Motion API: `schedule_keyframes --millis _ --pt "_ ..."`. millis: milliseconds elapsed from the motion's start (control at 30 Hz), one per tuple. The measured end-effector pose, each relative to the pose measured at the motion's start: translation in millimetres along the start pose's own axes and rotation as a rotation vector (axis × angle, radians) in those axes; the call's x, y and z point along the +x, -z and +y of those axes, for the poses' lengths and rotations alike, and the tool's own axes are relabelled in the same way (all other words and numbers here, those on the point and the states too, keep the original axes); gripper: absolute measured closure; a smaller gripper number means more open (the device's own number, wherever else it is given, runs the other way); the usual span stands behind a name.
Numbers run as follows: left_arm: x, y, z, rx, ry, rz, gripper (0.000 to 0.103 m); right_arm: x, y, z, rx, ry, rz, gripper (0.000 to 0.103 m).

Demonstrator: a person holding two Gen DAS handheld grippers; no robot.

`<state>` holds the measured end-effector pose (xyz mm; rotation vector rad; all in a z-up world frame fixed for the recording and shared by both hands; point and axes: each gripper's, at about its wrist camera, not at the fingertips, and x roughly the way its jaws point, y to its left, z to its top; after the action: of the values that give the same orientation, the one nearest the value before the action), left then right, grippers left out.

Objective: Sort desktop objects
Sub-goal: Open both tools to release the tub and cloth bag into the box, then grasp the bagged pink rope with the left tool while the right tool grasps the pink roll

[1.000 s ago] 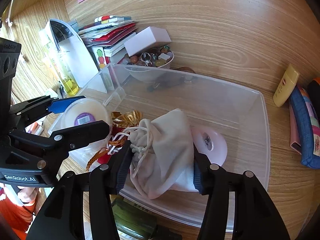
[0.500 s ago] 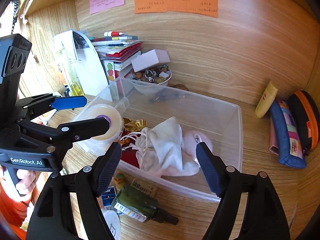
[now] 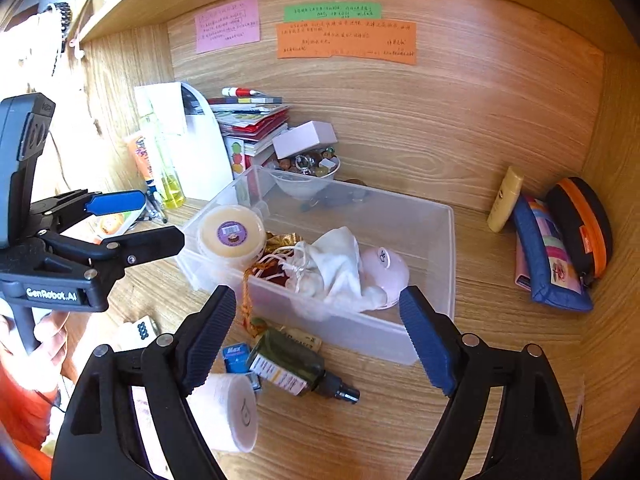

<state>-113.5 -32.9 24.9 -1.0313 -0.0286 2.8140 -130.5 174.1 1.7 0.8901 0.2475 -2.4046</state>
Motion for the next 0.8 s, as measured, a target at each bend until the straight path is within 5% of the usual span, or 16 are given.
schedule_keyframes --millis 800 --pt "-32 102 -15 -0.079 -0.098 0.144 0.008 -23 74 21 0.065 -0.006 0.004 0.018"
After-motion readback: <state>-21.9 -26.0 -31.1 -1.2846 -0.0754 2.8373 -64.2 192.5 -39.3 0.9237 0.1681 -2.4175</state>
